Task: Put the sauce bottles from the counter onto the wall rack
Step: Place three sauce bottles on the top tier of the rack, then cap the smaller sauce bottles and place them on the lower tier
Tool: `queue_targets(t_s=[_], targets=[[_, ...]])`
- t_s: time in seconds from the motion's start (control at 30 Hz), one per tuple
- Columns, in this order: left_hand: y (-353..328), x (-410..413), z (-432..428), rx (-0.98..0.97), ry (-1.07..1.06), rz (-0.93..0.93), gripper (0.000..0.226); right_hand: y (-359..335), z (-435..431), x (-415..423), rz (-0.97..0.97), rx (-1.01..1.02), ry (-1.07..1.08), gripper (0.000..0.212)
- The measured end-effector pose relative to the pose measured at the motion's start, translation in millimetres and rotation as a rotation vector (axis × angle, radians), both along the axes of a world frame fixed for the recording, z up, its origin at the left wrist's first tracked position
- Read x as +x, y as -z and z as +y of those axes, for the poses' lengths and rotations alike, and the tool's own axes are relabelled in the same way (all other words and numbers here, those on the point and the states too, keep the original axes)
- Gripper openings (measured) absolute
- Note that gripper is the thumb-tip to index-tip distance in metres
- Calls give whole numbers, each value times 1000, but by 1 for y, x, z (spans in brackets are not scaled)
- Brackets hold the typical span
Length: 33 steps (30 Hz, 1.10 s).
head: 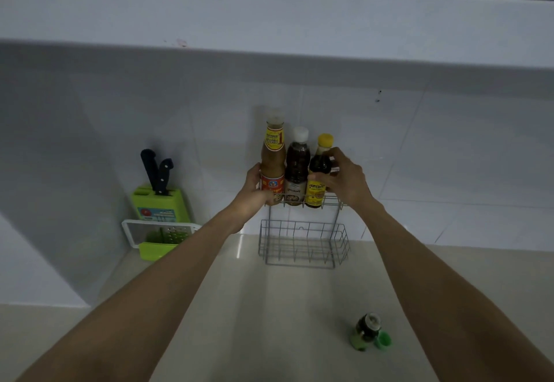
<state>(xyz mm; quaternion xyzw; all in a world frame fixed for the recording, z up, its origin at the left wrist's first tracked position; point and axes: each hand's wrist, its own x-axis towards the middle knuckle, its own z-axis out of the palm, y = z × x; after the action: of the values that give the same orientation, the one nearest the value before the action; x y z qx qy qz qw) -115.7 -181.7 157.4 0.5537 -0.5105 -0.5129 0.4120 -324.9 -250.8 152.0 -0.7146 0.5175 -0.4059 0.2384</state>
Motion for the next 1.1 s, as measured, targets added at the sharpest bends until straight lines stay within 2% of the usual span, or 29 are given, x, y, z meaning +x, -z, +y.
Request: queue_targets(t_s=[0.17,0.27,0.33,0.43,0.53,0.6,0.7,0.8,0.87,1.0,1.03,1.1], targets=[[5,1,-2,-8,16,-25,91,11,3,3,27,-19,30,58],[3,-1,-1,-14,33,-71,95,20,6,6,-7,42,3,75],[0,-3,1,-11,2,-90,98,24,14,10,-59,20,81,85],[0,9,10,-33,-105,-124,88,22,43,22,-270,-114,257,66],[6,36,35,-44,-100,-136,51,20,79,29,-405,-202,306,33],[19,59,59,-12,-63,-112,38,22,99,32,-287,-88,216,18],[49,96,110,29,-103,-67,35,30,135,48,83,177,-159,13],[92,126,174,74,-220,-84,51,39,172,79,425,262,-553,12],[125,138,219,101,-219,-151,65,46,195,104,526,318,-727,20],[173,135,284,185,-27,-307,77,58,237,149,691,317,-979,56],[179,129,295,202,9,-288,78,62,245,157,750,273,-1015,61],[189,112,306,196,37,-239,77,71,259,169,865,123,-1035,59]])
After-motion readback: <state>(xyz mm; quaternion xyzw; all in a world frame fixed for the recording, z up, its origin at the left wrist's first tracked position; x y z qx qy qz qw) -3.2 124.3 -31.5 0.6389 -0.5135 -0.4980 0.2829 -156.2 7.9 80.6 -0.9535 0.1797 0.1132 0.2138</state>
